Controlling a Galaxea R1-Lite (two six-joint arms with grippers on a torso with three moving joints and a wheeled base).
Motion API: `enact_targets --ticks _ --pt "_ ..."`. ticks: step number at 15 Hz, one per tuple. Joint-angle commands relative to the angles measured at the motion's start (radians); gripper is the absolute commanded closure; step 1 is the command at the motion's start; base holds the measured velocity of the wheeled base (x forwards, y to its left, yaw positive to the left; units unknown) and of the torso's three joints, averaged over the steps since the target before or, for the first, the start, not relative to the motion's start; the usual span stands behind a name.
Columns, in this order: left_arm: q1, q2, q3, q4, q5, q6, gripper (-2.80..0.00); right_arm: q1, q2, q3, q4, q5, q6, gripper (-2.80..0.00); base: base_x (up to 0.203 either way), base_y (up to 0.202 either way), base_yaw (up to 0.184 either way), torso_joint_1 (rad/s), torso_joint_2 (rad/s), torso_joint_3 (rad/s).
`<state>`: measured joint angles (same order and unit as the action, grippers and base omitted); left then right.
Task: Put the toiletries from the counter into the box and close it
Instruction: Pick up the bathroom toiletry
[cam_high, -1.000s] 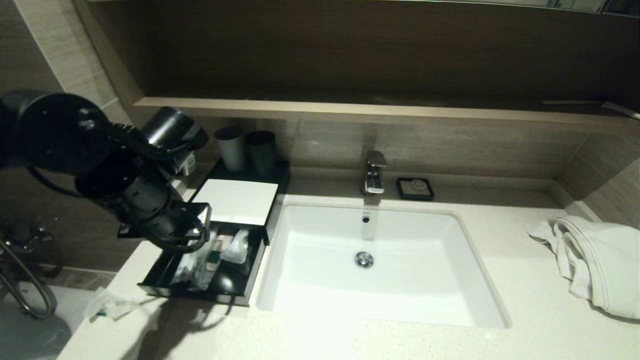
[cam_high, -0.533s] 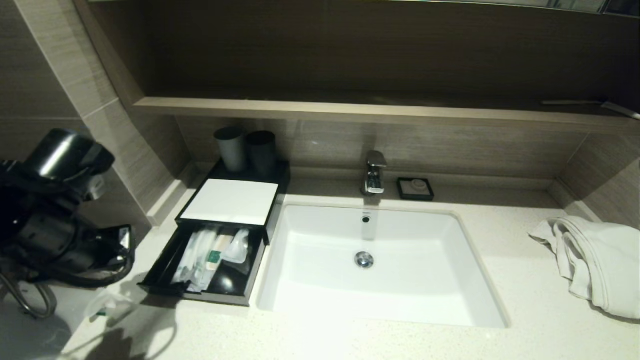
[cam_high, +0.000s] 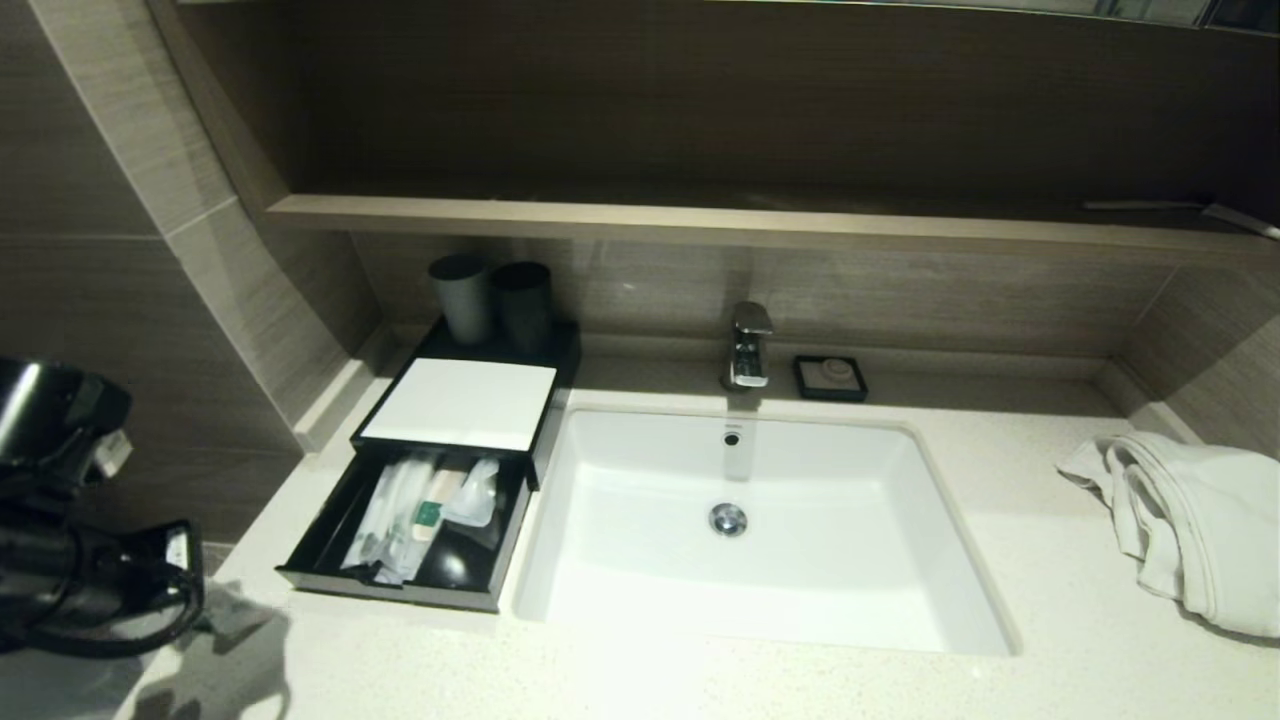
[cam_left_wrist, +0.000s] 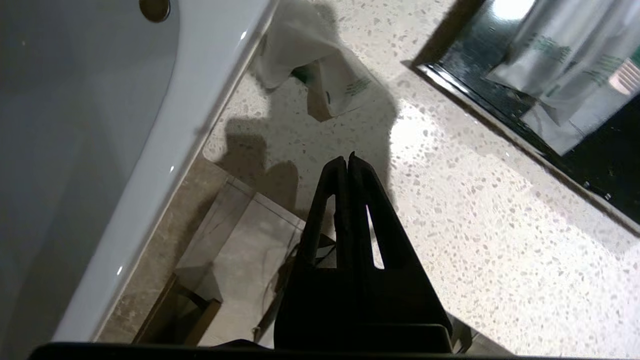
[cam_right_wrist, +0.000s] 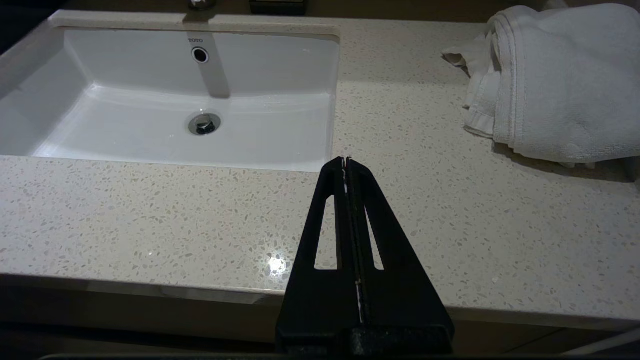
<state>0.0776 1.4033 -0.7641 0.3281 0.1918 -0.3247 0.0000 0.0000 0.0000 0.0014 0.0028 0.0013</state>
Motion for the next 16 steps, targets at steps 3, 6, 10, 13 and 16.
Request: enact_targets --ticks 3,6,10,13,16 --pt "0.093 0.028 0.054 -0.061 -0.022 -0.005 0.00 -0.001 0.000 0.000 0.000 0.000 0.000 0.00 0.000 0.000 0.000 0.000 0.00 0.000" --pt "0.139 0.077 0.056 -0.087 -0.062 -0.009 0.00 -0.001 0.000 0.000 0.000 0.000 0.000 0.00 0.000 0.000 0.000 0.000 0.00 0.000" --pt "0.149 0.151 0.121 -0.215 -0.079 -0.034 0.00 0.000 0.000 0.000 0.000 0.000 0.000 0.00 0.000 0.000 0.000 0.000 0.00 0.000" --pt "0.149 0.178 0.128 -0.247 -0.102 -0.076 0.00 0.000 0.000 0.000 0.000 0.000 0.000 0.00 0.000 0.000 0.000 0.000 0.00 0.000" --pt "0.149 0.212 0.119 -0.250 -0.119 -0.097 -2.80 0.000 0.000 0.000 0.000 0.000 0.000 0.00 0.000 0.000 0.000 0.000 0.00 0.000"
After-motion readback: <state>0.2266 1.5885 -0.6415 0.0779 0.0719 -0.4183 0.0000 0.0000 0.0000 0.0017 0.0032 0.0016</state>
